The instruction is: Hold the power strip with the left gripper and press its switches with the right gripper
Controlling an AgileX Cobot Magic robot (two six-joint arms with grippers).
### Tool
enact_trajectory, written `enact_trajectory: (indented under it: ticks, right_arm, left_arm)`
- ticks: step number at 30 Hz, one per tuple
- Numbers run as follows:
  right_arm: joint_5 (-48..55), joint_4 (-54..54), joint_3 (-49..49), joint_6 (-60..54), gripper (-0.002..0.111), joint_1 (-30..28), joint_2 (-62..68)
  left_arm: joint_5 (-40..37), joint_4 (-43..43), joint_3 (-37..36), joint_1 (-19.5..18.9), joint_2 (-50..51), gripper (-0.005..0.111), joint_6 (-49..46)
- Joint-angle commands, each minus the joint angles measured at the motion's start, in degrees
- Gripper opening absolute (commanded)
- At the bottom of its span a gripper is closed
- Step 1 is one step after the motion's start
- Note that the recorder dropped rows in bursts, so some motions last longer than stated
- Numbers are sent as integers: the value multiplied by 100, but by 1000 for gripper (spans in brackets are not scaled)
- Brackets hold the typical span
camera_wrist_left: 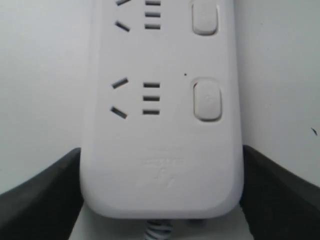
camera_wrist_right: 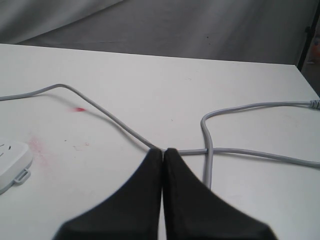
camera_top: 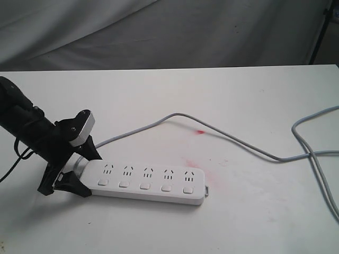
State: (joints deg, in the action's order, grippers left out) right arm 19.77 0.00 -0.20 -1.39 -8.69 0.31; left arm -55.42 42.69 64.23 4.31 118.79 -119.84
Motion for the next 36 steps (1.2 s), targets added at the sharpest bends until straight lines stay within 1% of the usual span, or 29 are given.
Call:
enact_trajectory:
  ticks: [1,7,36]
  right_arm:
    - [-22,-49,20,-7,0,18,-31]
    - [-22,-49,20,-7,0,18,-31]
    - [-22,-49,20,-7,0,18,-31]
  left_arm:
    - [16,32,-26,32,-9,18,-12]
    - [16,32,-26,32,-9,0,-12]
    - [16,32,-26,32,-9,0,-12]
